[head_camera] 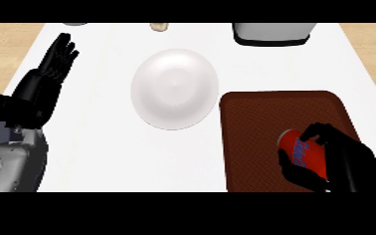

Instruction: Pick the can from the tray and place it in the plate

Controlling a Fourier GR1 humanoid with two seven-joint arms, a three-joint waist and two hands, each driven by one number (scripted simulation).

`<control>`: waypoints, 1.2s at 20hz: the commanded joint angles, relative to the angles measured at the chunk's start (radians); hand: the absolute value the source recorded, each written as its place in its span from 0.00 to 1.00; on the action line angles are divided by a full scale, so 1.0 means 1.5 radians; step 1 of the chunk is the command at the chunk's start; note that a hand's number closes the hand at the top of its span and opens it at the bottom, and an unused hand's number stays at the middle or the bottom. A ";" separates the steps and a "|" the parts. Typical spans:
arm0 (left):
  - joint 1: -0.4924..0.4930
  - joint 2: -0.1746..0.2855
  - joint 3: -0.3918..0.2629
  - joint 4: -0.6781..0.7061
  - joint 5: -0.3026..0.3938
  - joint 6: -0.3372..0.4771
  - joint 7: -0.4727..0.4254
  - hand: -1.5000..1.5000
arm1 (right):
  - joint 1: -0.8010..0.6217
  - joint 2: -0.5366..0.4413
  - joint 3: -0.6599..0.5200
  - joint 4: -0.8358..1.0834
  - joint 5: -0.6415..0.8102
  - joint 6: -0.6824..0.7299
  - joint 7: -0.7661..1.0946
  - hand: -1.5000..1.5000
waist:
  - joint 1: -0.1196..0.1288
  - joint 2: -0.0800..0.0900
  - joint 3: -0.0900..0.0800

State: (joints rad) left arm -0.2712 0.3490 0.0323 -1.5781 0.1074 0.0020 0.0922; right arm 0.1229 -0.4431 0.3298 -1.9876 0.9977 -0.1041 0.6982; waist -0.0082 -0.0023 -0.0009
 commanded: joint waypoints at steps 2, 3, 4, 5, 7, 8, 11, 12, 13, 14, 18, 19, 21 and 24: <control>0.001 -0.005 -0.010 -0.022 -0.005 -0.002 0.018 0.50 | -0.059 0.055 0.023 -0.074 -0.038 -0.022 -0.027 1.00 | 0.009 0.000 0.001; -0.009 -0.018 -0.011 -0.013 -0.004 0.006 0.016 0.50 | -0.062 0.078 0.066 -0.113 -0.005 0.003 0.012 1.00 | 0.006 0.000 0.000; -0.015 -0.009 -0.003 -0.001 -0.007 -0.001 0.009 0.50 | -0.065 0.083 0.063 -0.092 -0.012 -0.023 -0.022 1.00 | 0.005 0.001 0.001; -0.019 -0.009 -0.005 -0.004 -0.012 -0.002 0.023 0.50 | -0.095 0.111 0.081 -0.074 0.008 -0.004 0.006 1.00 | 0.007 0.001 0.000; -0.036 -0.017 -0.006 0.005 -0.020 0.007 0.021 0.50 | -0.194 0.136 0.073 -0.058 -0.014 0.046 0.024 1.00 | 0.012 0.003 0.000; 0.026 -0.031 -0.021 -0.047 -0.013 -0.002 0.011 0.50 | -0.205 0.163 0.089 -0.003 0.002 0.033 0.020 1.00 | 0.016 0.002 0.000; -0.020 -0.007 0.013 -0.009 -0.004 -0.023 0.015 0.50 | -0.283 0.200 0.087 -0.024 -0.004 0.120 0.076 1.00 | 0.010 0.001 0.000; -0.043 -0.006 0.025 0.004 0.009 -0.023 0.036 0.50 | -0.311 0.232 0.101 0.015 0.015 0.111 0.086 1.00 | 0.010 0.002 0.000; -0.014 -0.018 0.011 -0.008 -0.008 -0.015 0.017 0.50 | -0.334 0.262 0.115 0.079 0.042 0.070 0.070 1.00 | 0.013 0.002 0.000; -0.009 -0.013 0.013 0.003 -0.003 -0.031 0.012 0.50 | -0.384 0.269 0.071 0.088 0.009 0.109 0.077 1.00 | 0.013 0.002 0.000; -0.038 -0.021 0.012 -0.006 -0.012 -0.017 0.036 0.50 | -0.470 0.293 0.070 0.244 -0.042 0.010 0.078 1.00 | 0.017 0.004 0.001; 0.020 -0.022 0.010 -0.028 -0.003 -0.040 0.005 0.50 | -0.496 0.294 0.067 0.275 -0.052 0.001 0.079 1.00 | 0.021 0.003 0.000; -0.018 -0.022 0.012 -0.015 -0.020 -0.025 0.017 0.50 | -0.515 0.294 0.065 0.353 -0.078 -0.065 0.055 1.00 | 0.018 0.004 0.001; -0.013 -0.028 0.014 -0.026 -0.010 -0.034 0.022 0.50 | -0.592 0.295 0.066 0.464 -0.130 -0.115 0.053 1.00 | 0.022 0.005 0.001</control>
State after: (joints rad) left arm -0.2882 0.3146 0.0493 -1.6020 0.0888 -0.0434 0.1147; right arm -0.6416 -0.0124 0.4382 -1.4788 0.8804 -0.1855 0.7899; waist 0.0213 0.0040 -0.0002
